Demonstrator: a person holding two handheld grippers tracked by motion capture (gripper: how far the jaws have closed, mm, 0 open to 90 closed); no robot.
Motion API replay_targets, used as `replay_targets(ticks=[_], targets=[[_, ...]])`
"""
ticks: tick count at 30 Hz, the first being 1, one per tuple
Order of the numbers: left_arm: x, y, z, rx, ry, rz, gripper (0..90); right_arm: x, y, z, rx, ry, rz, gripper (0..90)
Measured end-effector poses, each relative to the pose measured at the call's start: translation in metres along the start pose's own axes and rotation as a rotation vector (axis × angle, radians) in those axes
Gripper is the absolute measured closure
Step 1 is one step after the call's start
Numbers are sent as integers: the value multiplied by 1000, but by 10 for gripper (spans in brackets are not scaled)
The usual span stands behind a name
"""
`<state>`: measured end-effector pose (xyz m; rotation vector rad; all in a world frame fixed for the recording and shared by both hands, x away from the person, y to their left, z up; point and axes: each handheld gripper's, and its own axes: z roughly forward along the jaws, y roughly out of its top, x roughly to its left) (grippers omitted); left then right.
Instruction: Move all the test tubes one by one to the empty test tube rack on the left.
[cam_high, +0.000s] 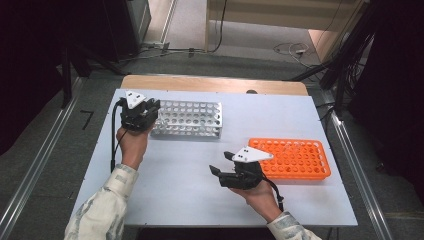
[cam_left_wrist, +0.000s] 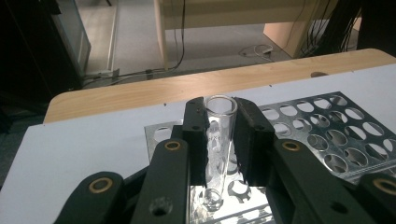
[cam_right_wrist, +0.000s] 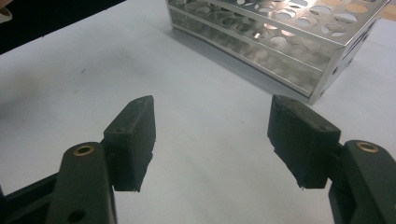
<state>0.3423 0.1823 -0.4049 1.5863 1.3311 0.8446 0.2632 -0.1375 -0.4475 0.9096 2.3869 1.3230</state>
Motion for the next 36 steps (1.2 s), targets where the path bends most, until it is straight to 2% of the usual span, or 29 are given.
replay_targets(ticks=[19,31,36], targets=[[-6,-16,9,36,20,38,748,1,0,0,-3,-12,-12,310],[-5,-26,13,66,16,29,747,2,0,0,-2,-10,-12,310],[-6,-25,12,59,8,23,711,2,-1,0,0,-10,-13,310]])
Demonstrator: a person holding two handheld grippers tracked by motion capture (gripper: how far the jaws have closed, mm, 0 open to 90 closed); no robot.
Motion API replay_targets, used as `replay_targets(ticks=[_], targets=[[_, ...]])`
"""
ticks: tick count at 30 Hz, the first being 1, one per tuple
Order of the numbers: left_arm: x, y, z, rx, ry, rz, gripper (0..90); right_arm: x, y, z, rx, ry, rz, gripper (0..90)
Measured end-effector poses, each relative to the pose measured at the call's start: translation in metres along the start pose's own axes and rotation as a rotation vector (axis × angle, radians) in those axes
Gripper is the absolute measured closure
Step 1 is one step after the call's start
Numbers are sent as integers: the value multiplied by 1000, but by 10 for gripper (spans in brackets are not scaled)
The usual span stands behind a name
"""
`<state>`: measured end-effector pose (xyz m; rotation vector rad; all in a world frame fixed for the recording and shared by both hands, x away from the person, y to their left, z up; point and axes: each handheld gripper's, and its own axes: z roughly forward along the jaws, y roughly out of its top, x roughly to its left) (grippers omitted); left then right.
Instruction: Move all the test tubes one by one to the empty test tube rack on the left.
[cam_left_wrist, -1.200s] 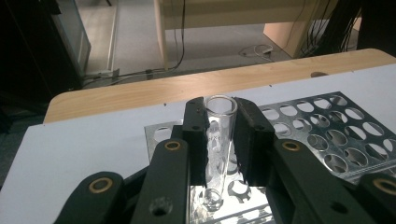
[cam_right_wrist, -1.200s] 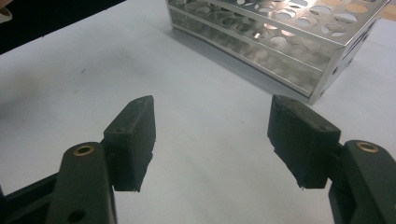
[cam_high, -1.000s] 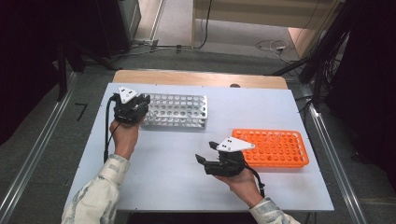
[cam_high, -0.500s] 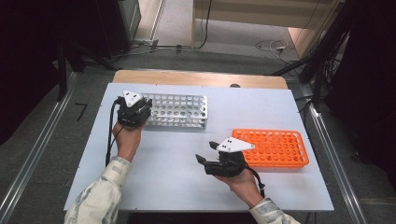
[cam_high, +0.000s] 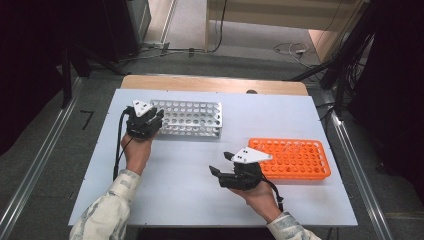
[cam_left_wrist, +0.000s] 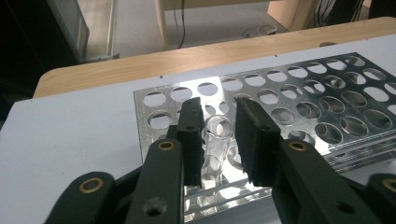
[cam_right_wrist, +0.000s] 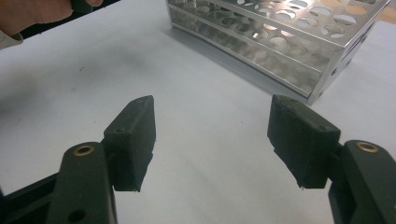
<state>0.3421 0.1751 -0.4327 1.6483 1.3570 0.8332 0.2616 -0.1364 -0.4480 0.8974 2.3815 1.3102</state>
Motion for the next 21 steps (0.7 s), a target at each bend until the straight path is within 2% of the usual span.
replay_targets(ticks=[5,7,9,12,15,21], targets=[[0,1,-3,-12,-12,-13,685,0,0,-1,-2,-2,-1,310],[-1,2,-5,-18,-16,-18,618,-1,0,-1,-3,-2,-1,310],[-4,3,-8,-21,-10,-21,503,-1,0,-2,-1,-3,2,310],[-10,3,-16,-44,-7,-29,384,-2,-1,-4,-2,-6,-2,310],[-16,1,-23,-53,-47,-55,308,-4,-3,-8,1,-12,3,309],[-32,-9,-30,-46,-138,-75,244,-9,-7,-22,-8,-21,11,310]])
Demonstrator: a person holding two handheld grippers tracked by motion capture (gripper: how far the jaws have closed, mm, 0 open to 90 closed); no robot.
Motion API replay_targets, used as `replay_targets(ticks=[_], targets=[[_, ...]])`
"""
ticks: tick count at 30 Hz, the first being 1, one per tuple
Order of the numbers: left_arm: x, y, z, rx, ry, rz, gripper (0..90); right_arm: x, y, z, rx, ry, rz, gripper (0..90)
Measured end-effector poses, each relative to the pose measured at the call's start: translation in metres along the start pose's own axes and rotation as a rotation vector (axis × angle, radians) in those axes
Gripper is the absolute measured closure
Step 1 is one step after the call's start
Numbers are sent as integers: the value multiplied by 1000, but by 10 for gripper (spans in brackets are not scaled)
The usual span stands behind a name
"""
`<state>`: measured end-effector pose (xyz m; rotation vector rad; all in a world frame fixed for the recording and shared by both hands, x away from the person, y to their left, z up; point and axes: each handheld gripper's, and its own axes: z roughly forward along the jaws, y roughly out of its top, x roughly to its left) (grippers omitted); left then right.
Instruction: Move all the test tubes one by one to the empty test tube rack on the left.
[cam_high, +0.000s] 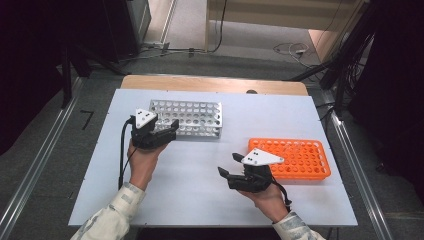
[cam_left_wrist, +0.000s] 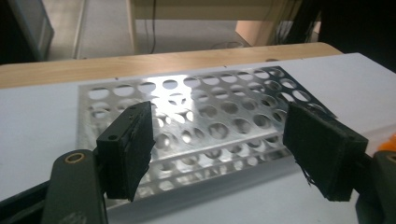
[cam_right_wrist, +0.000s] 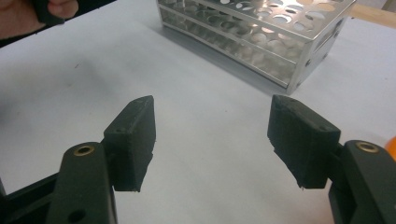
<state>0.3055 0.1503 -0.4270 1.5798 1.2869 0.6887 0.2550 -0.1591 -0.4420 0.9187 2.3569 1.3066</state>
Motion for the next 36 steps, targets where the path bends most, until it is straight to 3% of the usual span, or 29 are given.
replay_targets(ticks=[3,8,12,18,26,30,36], targets=[[-8,-6,1,17,-47,-2,218,-2,-1,-7,-7,-5,4,309],[-18,-14,2,42,-77,21,147,-5,-10,-21,-2,-10,11,309],[-23,-16,1,45,-115,41,76,-11,-19,-33,10,-41,12,309],[-33,-17,1,47,-134,59,57,-23,-29,-46,4,-100,33,309],[-40,-18,1,55,-148,72,46,-53,-38,-38,-3,-228,92,327],[-39,-18,1,59,-153,60,35,-64,-38,-32,-3,-252,109,353],[-38,-18,2,65,-155,60,29,-68,-37,-22,2,-264,105,407]])
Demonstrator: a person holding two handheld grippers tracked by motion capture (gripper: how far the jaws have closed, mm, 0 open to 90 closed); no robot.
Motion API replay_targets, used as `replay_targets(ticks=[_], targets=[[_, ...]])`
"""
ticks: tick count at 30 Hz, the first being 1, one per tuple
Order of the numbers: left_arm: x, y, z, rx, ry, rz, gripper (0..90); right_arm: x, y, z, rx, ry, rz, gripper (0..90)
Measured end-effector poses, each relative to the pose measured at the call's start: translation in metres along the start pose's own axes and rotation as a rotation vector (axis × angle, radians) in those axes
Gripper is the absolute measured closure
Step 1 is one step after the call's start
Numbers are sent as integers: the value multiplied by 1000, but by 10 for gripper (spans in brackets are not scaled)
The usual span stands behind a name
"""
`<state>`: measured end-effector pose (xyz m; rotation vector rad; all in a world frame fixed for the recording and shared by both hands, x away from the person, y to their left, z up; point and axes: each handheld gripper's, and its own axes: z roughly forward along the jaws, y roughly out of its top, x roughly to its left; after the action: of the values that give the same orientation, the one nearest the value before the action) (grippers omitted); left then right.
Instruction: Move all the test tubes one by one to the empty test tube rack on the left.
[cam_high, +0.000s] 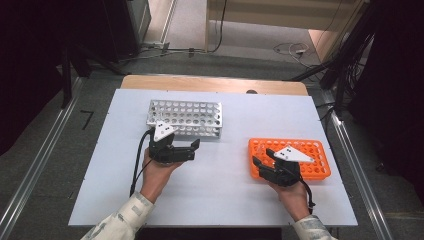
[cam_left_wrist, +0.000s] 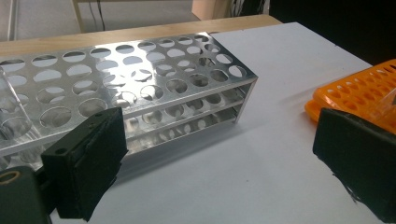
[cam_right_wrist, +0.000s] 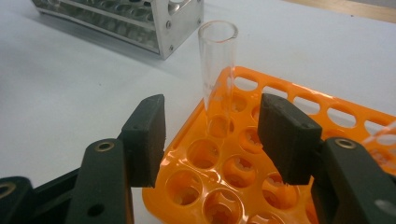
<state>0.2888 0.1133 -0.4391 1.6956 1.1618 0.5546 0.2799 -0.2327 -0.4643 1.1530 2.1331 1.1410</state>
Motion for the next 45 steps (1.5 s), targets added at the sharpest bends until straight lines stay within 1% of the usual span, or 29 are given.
replay_targets(ticks=[3,5,7,9,14,23,25,27,30,32,37,41,45], targets=[[0,-1,1,4,4,-1,29,1,0,6,6,-6,-4,440],[0,-1,1,2,5,-2,30,0,0,9,4,-7,7,462],[1,-1,0,2,5,-2,32,0,-1,11,-8,-22,5,493],[1,-1,0,1,7,-2,33,-1,-1,13,-11,-19,14,531],[0,-2,1,1,10,-4,34,-1,-2,14,-16,-29,8,583],[-1,-2,1,11,12,3,35,1,-2,17,-14,-27,-15,692],[-3,-2,1,1,13,7,41,1,-2,17,-15,-37,-21,720],[-4,-1,0,-6,14,13,44,0,-2,16,-18,-36,-14,727],[-5,-1,-1,-8,19,18,45,0,0,14,-29,-40,-18,728],[-5,-1,-1,-7,16,20,46,0,1,12,-40,-48,-22,728],[-5,-1,-1,-4,9,18,46,0,9,3,-61,-53,-11,729],[-7,0,-2,-6,0,16,53,3,15,-5,-87,-47,-18,729],[-7,0,-2,-8,-1,15,53,6,20,-11,-102,-29,-19,729]])
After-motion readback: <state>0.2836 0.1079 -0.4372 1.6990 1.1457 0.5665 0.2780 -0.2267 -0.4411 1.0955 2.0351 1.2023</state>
